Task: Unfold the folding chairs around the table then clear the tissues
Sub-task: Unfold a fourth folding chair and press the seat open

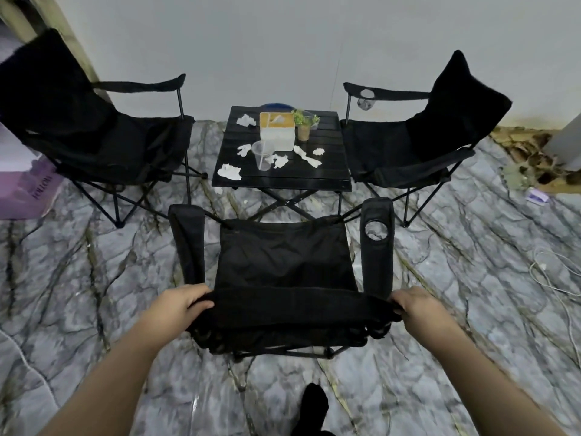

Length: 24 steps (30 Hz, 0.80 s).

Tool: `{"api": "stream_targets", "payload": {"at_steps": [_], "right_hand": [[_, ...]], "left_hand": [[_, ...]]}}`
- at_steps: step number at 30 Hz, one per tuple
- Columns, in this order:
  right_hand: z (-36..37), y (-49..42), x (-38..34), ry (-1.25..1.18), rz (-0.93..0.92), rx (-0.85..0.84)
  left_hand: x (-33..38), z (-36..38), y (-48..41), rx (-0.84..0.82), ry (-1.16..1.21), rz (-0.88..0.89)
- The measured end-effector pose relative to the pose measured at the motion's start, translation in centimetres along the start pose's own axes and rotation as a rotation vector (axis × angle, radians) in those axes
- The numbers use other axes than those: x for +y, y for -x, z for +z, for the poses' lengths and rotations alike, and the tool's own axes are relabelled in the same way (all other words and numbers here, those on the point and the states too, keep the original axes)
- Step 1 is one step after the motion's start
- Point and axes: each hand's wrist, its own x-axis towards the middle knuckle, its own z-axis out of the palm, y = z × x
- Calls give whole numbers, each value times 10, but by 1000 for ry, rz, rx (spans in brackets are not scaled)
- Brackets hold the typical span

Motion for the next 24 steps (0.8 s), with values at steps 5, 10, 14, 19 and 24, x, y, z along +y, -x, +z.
{"api": "stream_targets", "payload": {"at_steps": [5, 10, 14, 19, 24], "right_hand": [[-1, -38, 14, -50, 27, 18], [-13, -73, 15, -48, 131, -131], [-19, -67, 20, -354, 226, -182], [-20, -48, 20, -569, 306, -29], [-25, -58, 20, -498, 243, -112]], "left_hand": [[0, -20, -44, -22, 42, -57], [5, -34, -67, 39, 96, -97], [7, -34, -55, 111, 333, -173], [-4, -22, -29, 214, 654, -220], [-7, -23, -32, 188, 587, -233]]}}
